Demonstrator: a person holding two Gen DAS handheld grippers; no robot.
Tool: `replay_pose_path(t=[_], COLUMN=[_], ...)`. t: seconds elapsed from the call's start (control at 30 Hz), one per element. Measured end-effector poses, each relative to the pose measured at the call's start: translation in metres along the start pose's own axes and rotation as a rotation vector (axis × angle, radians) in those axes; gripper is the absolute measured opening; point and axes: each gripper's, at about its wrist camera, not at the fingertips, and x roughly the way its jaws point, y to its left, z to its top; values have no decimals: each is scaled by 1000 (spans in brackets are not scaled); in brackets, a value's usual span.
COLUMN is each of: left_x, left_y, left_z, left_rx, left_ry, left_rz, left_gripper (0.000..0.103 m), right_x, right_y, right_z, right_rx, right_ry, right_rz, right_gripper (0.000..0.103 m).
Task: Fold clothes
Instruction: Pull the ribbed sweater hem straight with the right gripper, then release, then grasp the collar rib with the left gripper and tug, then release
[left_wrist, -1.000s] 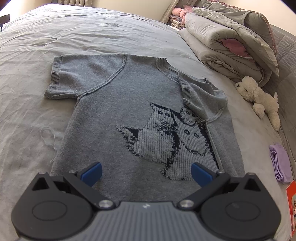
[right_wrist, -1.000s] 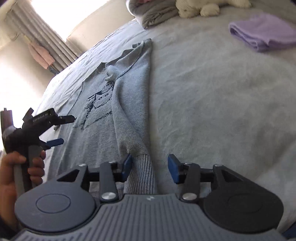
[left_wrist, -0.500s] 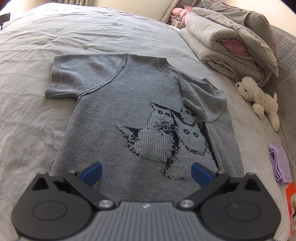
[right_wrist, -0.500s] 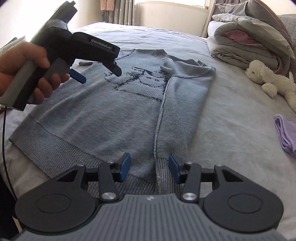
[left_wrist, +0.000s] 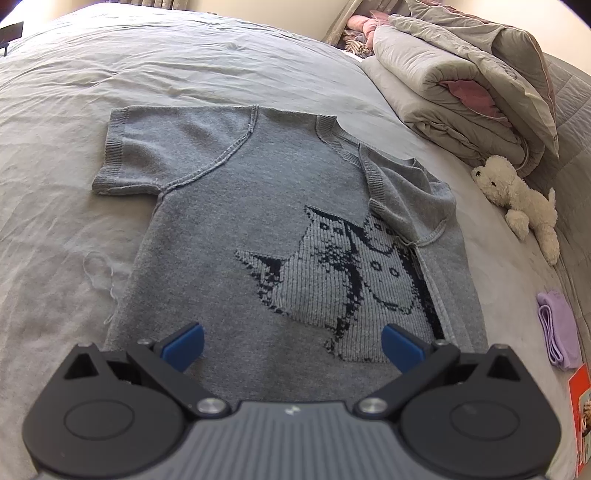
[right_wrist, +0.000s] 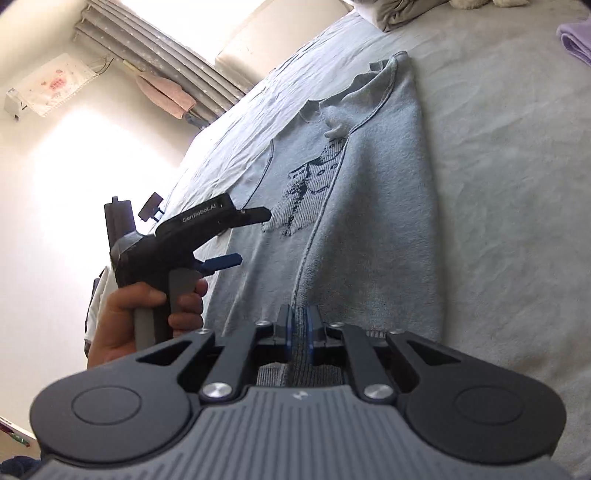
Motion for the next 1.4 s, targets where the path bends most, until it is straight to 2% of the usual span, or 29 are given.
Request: replay_pose_path(t=[0.1,0.13,0.27,0.53,0.6,0.63,0.67,0.73,0.8,0.87,0.97,1.0,1.07,1.13,1.27,1.37,1.4], left_x=[0,0,1,0,0,0,0,-1,-1,-1,-2,-2,-2,-2,-7,-2,3], left_y=[1,2,2,2,2,2,1,1,2,3,7,8,11,14,14,3,-3], left_z=[1,1,1,1,1,1,1,1,1,2,4,6,11,18,34,58,66], left_rx=[-6,-7,-9,-9,-8,-6,-4,-5,-9,-14,-21,-26,-43,-74,-132,-190,-195], left_ry=[4,4,4,7,9,10,10,6,4,6,1,-4,-14,-15,-40,-59,-68], left_rz=[2,1,-1,-4,-5,-6,-8,-12,-12,-9,-11,-11,-14,-38,-118,-161,-160], left_gripper=[103,103,103,103,103,103,103,103,103,103,103,103,103,103,103,103,103], right_x=[20,25,31,30,31,30,27,24,31,41,40,34,20,12,20,35,40], right_y=[15,18,33,64,69,70,70,73,76,71,63,60,52,38,-8,-44,-57], right_z=[-13,-18,-25,-50,-55,-56,-54,-51,-51,-46,-30,-19,8,38,115,156,160], right_rx=[-101,-122,-194,-417,-457,-457,-435,-393,-417,-418,-375,-360,-317,-286,-201,-143,-106], right_ry=[53,61,52,47,48,37,27,20,49,114,153,134,65,15,-57,-105,-120], right_rz=[-114,-121,-140,-274,-304,-307,-280,-230,-237,-253,-197,-169,-140,-131,-217,-262,-259], right_gripper=[14,18,19,24,19,12,11,11,11,18,22,25,52,60,60,60,60])
